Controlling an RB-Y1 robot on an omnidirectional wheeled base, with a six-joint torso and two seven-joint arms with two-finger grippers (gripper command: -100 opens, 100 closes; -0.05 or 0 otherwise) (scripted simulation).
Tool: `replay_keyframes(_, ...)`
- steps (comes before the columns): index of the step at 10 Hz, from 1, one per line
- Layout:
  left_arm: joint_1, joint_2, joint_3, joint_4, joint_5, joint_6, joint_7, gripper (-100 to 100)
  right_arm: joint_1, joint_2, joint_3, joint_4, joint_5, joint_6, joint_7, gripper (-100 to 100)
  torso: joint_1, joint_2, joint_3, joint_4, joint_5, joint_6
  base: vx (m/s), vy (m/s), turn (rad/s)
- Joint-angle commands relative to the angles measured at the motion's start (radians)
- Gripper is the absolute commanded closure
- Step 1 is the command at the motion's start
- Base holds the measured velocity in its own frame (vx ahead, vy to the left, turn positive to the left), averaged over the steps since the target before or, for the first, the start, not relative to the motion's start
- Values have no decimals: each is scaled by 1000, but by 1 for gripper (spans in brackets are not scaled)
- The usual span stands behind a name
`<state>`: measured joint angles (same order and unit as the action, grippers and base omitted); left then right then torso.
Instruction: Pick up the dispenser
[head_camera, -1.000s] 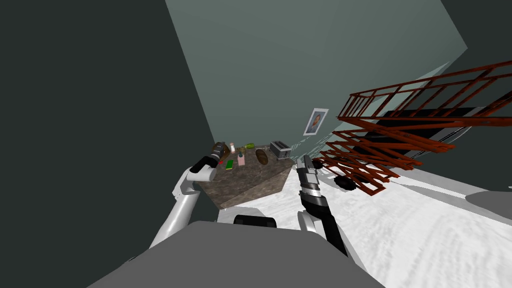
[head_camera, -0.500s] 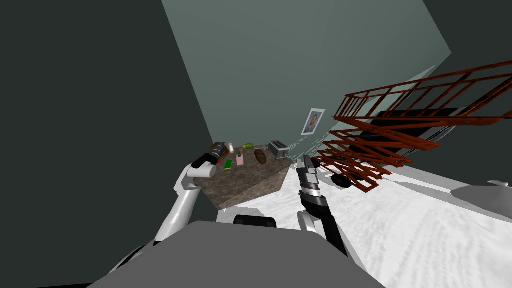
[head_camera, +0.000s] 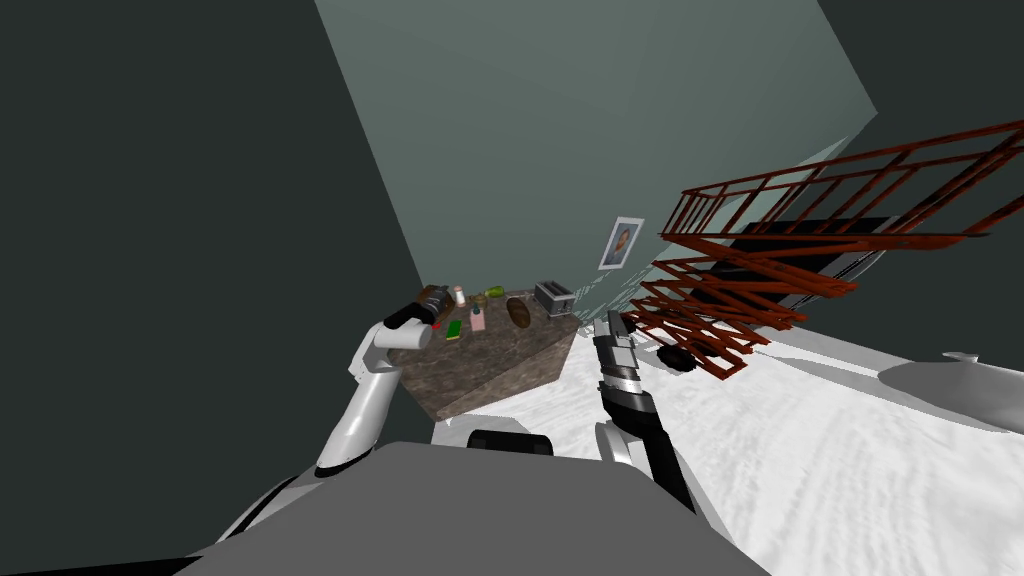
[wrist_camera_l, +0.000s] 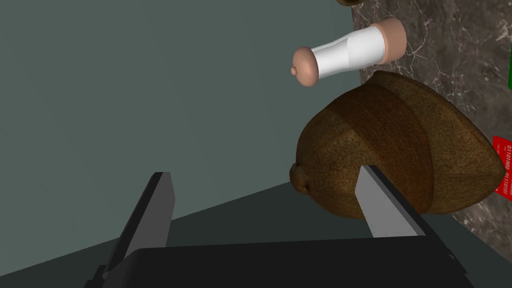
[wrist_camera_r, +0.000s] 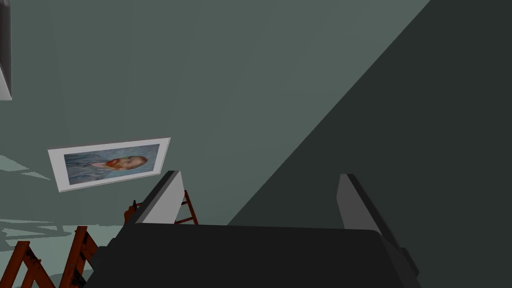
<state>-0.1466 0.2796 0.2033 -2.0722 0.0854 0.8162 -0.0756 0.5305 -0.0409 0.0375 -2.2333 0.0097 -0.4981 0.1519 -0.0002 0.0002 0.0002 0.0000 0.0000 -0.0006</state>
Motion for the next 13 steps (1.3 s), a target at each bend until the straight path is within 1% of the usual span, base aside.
replay_keyframes(1, -39, 5, 16, 13, -2, 50, 2, -100, 0, 0, 0, 0, 0, 0, 0, 0, 0, 0, 0, 0, 0, 0, -7, -14, -89)
replay_keyframes(3, -39, 5, 16, 13, -2, 97, 2, -100, 0, 0, 0, 0, 0, 0, 0, 0, 0, 0, 0, 0, 0, 0, -2, -6, -29)
replay_keyframes(4, -73, 10, 31, 26, -3, 133, 4, -100, 0, 0, 0, 0, 0, 0, 0, 0, 0, 0, 0, 0, 0, 0, 0, -10, -88)
replay_keyframes(5, -73, 10, 31, 26, -3, 162, 4, -100, 0, 0, 0, 0, 0, 0, 0, 0, 0, 0, 0, 0, 0, 0, 1, -10, -66)
replay_keyframes(6, -73, 10, 31, 26, -3, 175, 4, -100, 0, 0, 0, 0, 0, 0, 0, 0, 0, -1, 0, 0, 0, 0, 1, -5, 1)
replay_keyframes(7, -107, 12, 46, 39, -5, 214, 6, -100, 0, 0, 0, 0, 0, 0, 0, 0, 0, 0, 0, 0, 0, 0, 4, -11, -104)
replay_keyframes(8, -107, 12, 46, 39, -5, 240, 6, -100, 0, 0, 0, 0, 0, 0, 0, 0, 0, -1, 0, 0, 0, 0, 5, -8, -56)
replay_keyframes(9, -107, 12, 46, 39, -5, 253, 6, -100, 0, 0, 0, 0, 0, 0, 0, 0, 0, -1, 0, 0, 0, 0, 0, 0, 0)
replay_keyframes(10, -139, 13, 62, 52, -7, 289, 7, -100, 0, 0, 0, 0, 0, 0, 0, 0, 0, 0, 0, 0, 0, 0, 9, -12, -100)
replay_keyframes(11, -139, 13, 62, 52, -7, 315, 7, -100, 0, 0, 0, 0, 0, 0, 0, 0, 0, -1, -1, 0, 0, 0, 10, -7, -69)
replay_keyframes(12, -139, 13, 62, 52, -7, 330, 7, -100, 0, 0, 0, 0, 0, 0, 0, 0, 0, -1, -1, 0, 0, 0, 0, 0, 0)
replay_keyframes(13, -170, 12, 77, 65, -10, 366, 8, -100, 0, 0, 0, 0, 0, 0, 0, 0, 0, -1, 0, 0, 0, 0, 12, -11, -111)
